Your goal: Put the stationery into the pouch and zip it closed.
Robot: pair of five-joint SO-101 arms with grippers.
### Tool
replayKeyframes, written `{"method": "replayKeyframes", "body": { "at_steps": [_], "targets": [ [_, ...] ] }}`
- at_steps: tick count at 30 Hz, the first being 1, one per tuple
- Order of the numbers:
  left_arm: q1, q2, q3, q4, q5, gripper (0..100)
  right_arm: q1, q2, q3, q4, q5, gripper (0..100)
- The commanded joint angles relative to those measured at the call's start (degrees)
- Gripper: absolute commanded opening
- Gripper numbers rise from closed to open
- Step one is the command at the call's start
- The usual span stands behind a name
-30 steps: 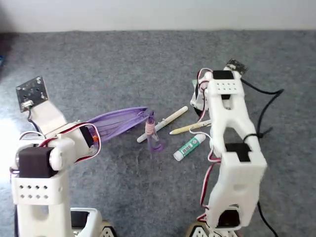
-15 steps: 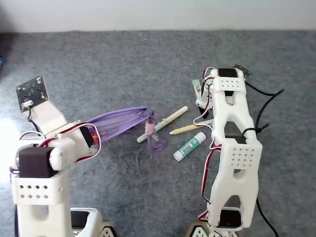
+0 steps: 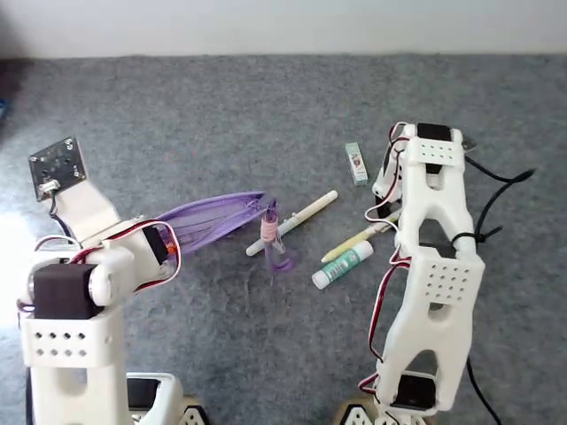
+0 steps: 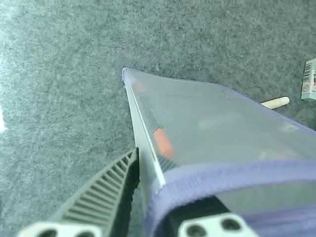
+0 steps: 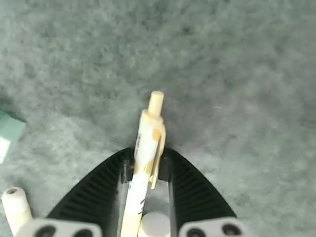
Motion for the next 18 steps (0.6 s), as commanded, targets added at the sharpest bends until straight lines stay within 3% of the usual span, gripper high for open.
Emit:
{"method": "replayKeyframes", "body": {
  "at_steps": [1,11,18],
  "targets": [
    [-0.26,-0.62,-0.31,-1.41,0.7,1,1.1,-8.31,-0.88,4.62,1.58,0.9],
    [-0.26,-0.62,-0.31,-1.41,0.7,1,0.75,-30.46,-0.79,11.74,10.73,0.9],
    [-0.35,-0.62,-0.31,-1.32,0.7,1,-3.74,-51.3,-0.53,11.91,18.64,0.9]
  ]
}}
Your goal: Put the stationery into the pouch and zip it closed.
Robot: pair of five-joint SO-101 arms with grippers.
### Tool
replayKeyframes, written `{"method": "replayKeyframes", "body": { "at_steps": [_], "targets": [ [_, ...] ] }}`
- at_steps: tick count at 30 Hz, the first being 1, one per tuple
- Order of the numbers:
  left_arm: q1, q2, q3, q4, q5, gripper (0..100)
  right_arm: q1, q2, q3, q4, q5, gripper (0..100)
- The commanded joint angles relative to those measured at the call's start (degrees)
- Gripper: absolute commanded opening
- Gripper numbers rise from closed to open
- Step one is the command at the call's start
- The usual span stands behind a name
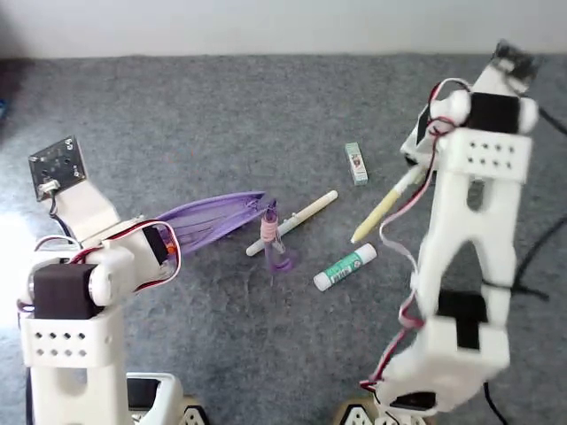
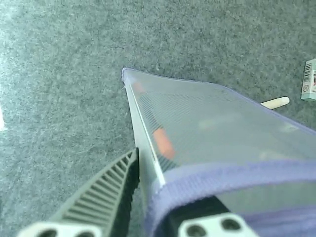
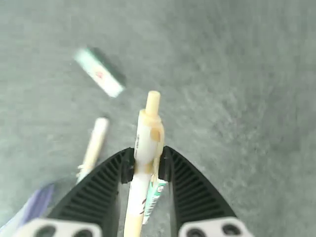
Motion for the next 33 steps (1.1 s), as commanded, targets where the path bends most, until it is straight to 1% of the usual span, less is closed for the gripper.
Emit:
{"method": "replayKeyframes", "body": {
  "at_steps": [1,5,10,12,15,18,20,26,31,33],
  "targets": [
    [-0.35,-0.62,-0.31,-1.23,0.7,1,-3.91,-13.76,-0.62,2.33,3.6,0.8],
    [-0.35,-0.62,-0.31,-1.23,0.7,1,-10.51,-23.08,-0.62,2.24,4.4,0.8],
    [-0.35,-0.62,-0.31,-1.14,0.7,1,-22.73,-32.66,-0.62,0.92,3.96,0.8],
    [-0.35,-0.62,-0.31,-1.32,0.7,1,-28.44,-36.44,-0.62,-1.1,2.9,0.8],
    [-0.35,-0.62,-0.31,-1.32,0.7,1,-34.59,-40.13,0.62,-7.08,1.85,0.8],
    [-0.35,-0.62,-0.31,-1.32,0.7,1,-35.65,-42.24,2.46,-12.44,2.02,0.8],
    [-0.35,-0.62,-0.31,-1.32,0.7,1,-35.65,-43.65,4.4,-14.64,3.69,0.8],
    [-0.35,-0.62,-0.31,-1.23,0.7,1,-35.82,-49.89,9.93,-14.81,7.74,0.8],
    [-0.35,-0.62,-0.22,-1.14,0.7,1,-35.74,-60.53,21.89,-16.04,12.84,0.8],
    [-0.35,-0.62,-0.22,-1.14,0.7,1,-35.74,-64.13,28.04,-19.91,12.92,0.8]
  ]
}}
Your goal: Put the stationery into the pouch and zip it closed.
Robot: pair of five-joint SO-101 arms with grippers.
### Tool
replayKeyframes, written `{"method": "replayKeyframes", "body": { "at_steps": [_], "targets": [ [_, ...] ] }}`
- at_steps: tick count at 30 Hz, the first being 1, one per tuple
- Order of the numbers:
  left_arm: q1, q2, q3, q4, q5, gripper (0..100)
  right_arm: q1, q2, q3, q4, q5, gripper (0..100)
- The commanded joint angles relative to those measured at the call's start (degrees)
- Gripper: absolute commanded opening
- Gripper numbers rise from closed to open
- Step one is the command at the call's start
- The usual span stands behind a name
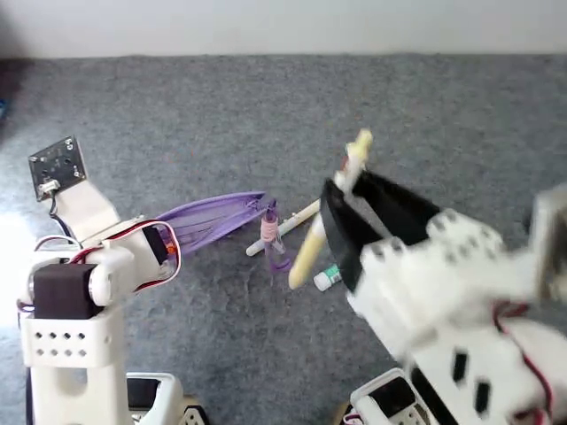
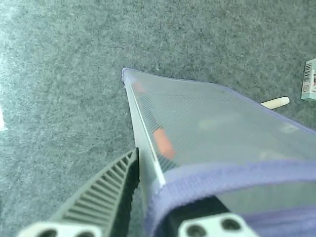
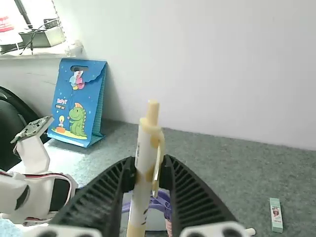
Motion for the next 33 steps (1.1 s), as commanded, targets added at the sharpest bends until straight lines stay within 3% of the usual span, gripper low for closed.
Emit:
{"method": "replayKeyframes", "body": {
  "at_steps": [1,8,11,17,29,33],
  "targets": [
    [-0.35,-0.62,-0.22,-1.14,0.7,1,0.04,-5.49,10.37,-7.6,1.32,0.8],
    [-0.35,-0.62,-0.04,-1.23,0.7,1,-0.66,-9.54,29.8,-35.47,3.34,0.8],
    [-0.35,-0.62,0.04,-1.23,0.7,1,-4.62,-8.22,33.14,-43.12,3.96,0.8],
    [-0.35,-0.62,0.04,-1.32,0.7,1,-11.74,-4.09,34.37,-46.46,7.74,0.8],
    [-0.35,-0.44,0.04,-1.41,0.7,1,-11.82,4.53,39.47,-55.6,8.26,0.9],
    [-0.35,-0.53,0.04,-1.41,0.7,1,-11.91,4.09,44.84,-56.48,15.47,1.3]
  ]
}}
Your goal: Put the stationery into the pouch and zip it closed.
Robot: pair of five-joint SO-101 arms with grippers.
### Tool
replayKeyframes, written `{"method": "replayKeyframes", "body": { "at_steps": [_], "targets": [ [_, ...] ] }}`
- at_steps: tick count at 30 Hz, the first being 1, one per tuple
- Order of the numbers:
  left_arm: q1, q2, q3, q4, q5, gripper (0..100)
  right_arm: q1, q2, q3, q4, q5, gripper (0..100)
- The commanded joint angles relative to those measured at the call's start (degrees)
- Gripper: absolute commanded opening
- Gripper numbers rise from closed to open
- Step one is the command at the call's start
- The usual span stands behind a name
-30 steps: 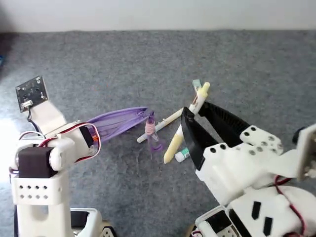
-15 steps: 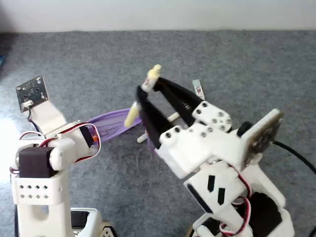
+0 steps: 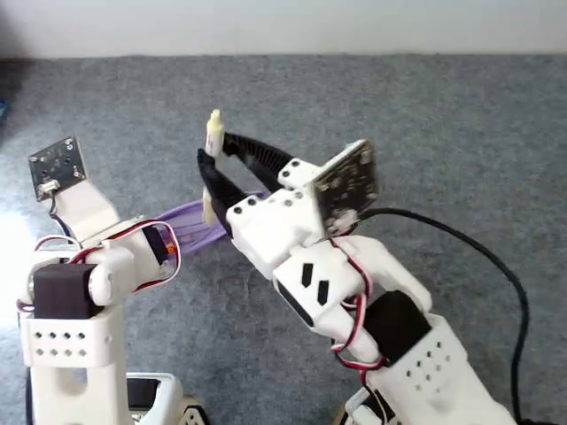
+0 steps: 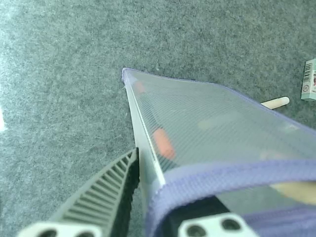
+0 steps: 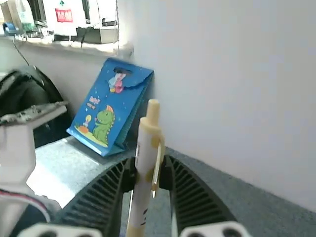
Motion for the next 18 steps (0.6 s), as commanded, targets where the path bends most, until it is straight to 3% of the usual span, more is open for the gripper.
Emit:
{"method": "replayKeyframes", "body": {
  "at_steps": [1,4,7,9,13,18],
  "targets": [
    [-0.35,-0.53,0.04,-1.41,0.7,1,-0.22,-0.57,2.29,-1.1,5.36,1.6],
    [-0.35,-0.44,0.04,-1.41,0.7,1,-0.04,-2.07,4.66,3.65,6.86,9.7],
    [-0.35,-0.53,0.04,-1.41,0.7,1,0.13,-3.56,4.57,11.65,3.43,24.7],
    [-0.35,-0.53,0.04,-1.41,0.7,1,0.13,-4.35,3.16,15.6,0.62,29.6],
    [-0.35,-0.53,0.04,-1.41,0.7,1,2.15,-5.23,-1.23,18.86,-3.69,24.1],
    [-0.35,-0.53,0.04,-1.41,0.7,1,11.03,-4.88,-5.71,18.95,-11.78,11.3]
  ]
}}
